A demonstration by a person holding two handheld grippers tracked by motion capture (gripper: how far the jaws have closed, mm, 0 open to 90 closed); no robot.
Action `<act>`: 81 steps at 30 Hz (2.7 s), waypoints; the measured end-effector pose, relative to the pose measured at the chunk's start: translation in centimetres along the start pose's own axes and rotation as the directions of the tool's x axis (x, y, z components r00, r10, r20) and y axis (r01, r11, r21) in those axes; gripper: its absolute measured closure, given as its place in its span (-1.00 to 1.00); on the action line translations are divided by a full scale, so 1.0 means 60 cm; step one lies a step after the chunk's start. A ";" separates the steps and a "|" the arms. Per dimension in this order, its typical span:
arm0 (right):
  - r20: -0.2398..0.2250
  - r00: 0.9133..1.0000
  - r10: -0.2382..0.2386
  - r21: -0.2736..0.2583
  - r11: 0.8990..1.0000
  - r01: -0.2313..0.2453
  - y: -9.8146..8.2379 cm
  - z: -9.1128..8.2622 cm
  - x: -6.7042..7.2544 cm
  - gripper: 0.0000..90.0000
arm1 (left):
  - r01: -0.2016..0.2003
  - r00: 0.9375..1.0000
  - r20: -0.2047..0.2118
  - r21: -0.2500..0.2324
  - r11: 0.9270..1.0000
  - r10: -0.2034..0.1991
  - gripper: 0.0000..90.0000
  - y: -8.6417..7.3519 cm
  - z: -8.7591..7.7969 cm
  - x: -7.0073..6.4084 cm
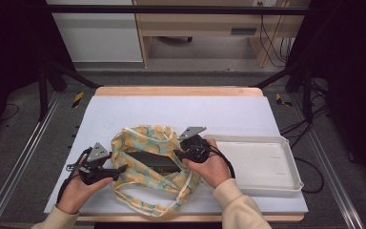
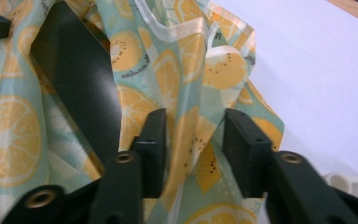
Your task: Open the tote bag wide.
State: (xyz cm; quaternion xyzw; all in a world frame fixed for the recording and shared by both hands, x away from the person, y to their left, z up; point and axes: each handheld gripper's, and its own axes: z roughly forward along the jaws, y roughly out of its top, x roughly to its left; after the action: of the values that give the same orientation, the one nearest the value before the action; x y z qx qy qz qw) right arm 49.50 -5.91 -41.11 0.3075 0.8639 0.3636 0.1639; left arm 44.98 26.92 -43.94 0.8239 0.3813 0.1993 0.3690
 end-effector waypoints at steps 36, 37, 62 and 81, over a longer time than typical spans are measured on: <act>0.026 1.000 0.003 0.018 1.000 -0.003 -0.002 0.010 -0.031 1.00 | -0.149 0.988 0.069 0.128 0.981 0.141 0.97 -0.026 -0.018 -0.011; 0.029 1.000 0.007 0.020 1.000 -0.007 -0.003 0.011 -0.032 1.00 | -0.155 0.987 0.070 0.140 0.978 0.146 0.97 -0.028 -0.016 -0.010; 0.081 0.996 0.022 0.119 0.992 -0.031 -0.017 0.031 -0.055 1.00 | -0.131 0.991 0.013 0.180 0.975 0.131 0.97 -0.040 0.011 0.014; 0.104 0.995 -0.007 0.163 0.987 -0.010 -0.022 0.040 -0.057 1.00 | -0.129 0.991 -0.010 0.175 0.976 0.133 0.97 -0.042 0.005 0.017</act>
State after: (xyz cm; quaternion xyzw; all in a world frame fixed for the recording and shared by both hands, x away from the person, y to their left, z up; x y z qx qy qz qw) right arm 52.74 -7.57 -43.50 0.3390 0.8809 0.2752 0.1826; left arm 44.60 28.71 -45.98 0.8740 0.3463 0.1981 0.2773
